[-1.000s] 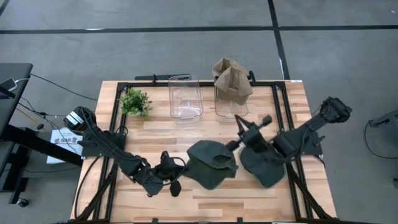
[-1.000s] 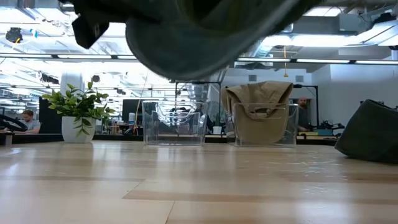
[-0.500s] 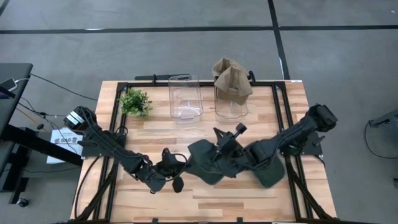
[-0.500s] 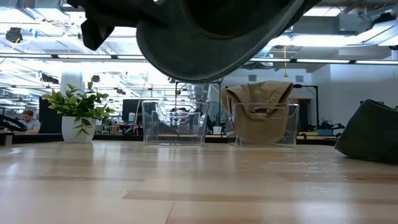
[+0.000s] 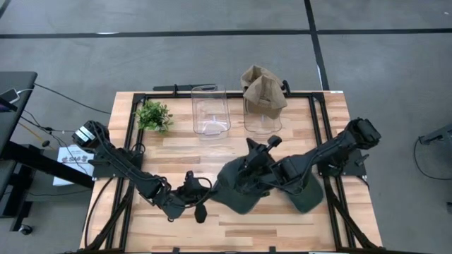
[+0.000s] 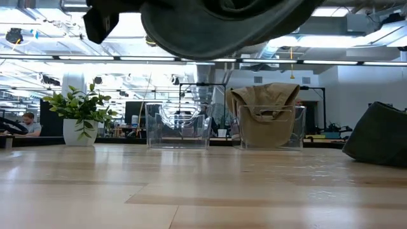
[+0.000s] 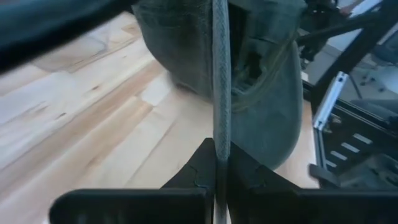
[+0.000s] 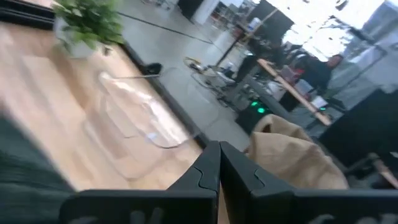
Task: Pick & Place hat
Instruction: Put the left black cap into the left transparent bin
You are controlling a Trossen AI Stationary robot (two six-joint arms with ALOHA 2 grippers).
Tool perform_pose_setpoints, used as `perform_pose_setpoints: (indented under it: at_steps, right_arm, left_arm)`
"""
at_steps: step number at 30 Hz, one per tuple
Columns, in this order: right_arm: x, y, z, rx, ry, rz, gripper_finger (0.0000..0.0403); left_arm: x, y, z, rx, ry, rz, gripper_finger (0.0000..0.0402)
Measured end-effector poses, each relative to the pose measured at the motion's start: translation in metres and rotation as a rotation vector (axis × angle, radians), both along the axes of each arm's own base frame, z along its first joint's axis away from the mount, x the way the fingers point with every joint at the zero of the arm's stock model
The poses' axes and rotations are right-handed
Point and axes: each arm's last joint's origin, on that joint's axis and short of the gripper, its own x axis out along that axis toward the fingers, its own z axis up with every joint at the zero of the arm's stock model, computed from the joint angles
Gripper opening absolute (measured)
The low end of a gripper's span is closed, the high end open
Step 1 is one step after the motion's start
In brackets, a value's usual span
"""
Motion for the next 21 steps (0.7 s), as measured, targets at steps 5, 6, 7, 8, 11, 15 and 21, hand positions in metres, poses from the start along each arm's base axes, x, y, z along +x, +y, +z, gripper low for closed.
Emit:
perform_pose_setpoints:
  at_steps: [5,6,7,8,11,15,21]
  right_arm:
    - [0.000,-0.014,0.005,-0.042,-0.010,-0.066,0.0000]
    - [-0.001,-0.016,0.007,-0.039,-0.018,-0.072,0.0000]
    - [-0.001,-0.018,0.009,-0.037,-0.022,-0.076,0.0000]
    - [-0.001,-0.018,0.010,-0.037,-0.026,-0.077,0.0000]
    - [-0.005,-0.017,0.015,-0.040,-0.038,-0.075,0.0000]
    - [-0.014,-0.010,0.028,-0.005,-0.073,-0.032,0.0000]
    - [-0.036,0.008,0.050,0.052,-0.141,0.064,0.0000]
  left_arm:
    - [-0.004,-0.005,0.000,0.000,-0.001,-0.019,0.0012]
    - [-0.004,-0.005,0.000,0.001,-0.001,-0.019,0.0012]
    - [-0.004,-0.005,0.000,0.001,-0.001,-0.019,0.0012]
    - [-0.004,-0.005,0.000,0.002,0.000,-0.019,0.0012]
    - [-0.004,-0.004,-0.001,0.010,0.009,-0.018,0.0012]
    - [-0.003,-0.002,-0.002,0.020,0.023,-0.017,0.0012]
    - [0.000,0.002,-0.002,0.021,0.026,-0.004,0.0012]
